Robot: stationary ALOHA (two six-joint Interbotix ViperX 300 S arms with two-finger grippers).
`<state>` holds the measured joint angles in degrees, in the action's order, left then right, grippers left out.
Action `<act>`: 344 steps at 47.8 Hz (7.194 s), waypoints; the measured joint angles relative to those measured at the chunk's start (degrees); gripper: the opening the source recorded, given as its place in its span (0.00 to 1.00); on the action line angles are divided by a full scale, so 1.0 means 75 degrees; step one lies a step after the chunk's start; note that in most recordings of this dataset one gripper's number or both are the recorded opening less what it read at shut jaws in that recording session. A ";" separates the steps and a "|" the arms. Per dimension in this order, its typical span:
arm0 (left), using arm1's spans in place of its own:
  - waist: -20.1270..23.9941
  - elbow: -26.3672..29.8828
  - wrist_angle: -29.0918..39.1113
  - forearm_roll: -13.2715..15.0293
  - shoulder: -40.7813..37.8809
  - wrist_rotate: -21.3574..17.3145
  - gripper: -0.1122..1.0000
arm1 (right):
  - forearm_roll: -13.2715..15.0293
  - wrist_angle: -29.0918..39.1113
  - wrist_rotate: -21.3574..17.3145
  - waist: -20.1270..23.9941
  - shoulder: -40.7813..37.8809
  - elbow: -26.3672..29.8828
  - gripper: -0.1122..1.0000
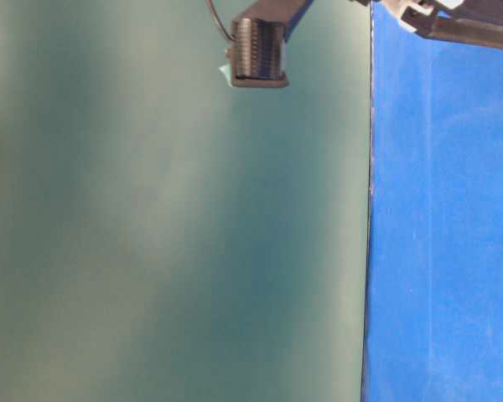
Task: Fold the blue towel.
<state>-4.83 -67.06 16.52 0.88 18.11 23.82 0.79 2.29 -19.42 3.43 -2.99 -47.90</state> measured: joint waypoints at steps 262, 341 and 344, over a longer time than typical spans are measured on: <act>-0.0867 0.4137 -0.1453 0.0117 -0.2508 -0.1477 0.68 | 0.2578 0.1254 0.0715 -0.3621 -0.0117 0.3000 0.60; 0.4160 0.2789 -0.3738 0.0094 -0.1828 -0.2801 0.91 | 0.2215 -0.1430 -0.0070 -0.4441 0.1020 0.0457 0.71; 0.4359 0.3000 -0.3738 0.0094 -0.2273 -0.2801 0.91 | 0.2215 -0.1430 -0.0070 -0.4535 0.0551 0.0633 0.71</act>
<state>27.86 -44.56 -11.51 1.58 1.05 2.81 17.40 -8.44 -19.95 -30.59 1.14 -43.15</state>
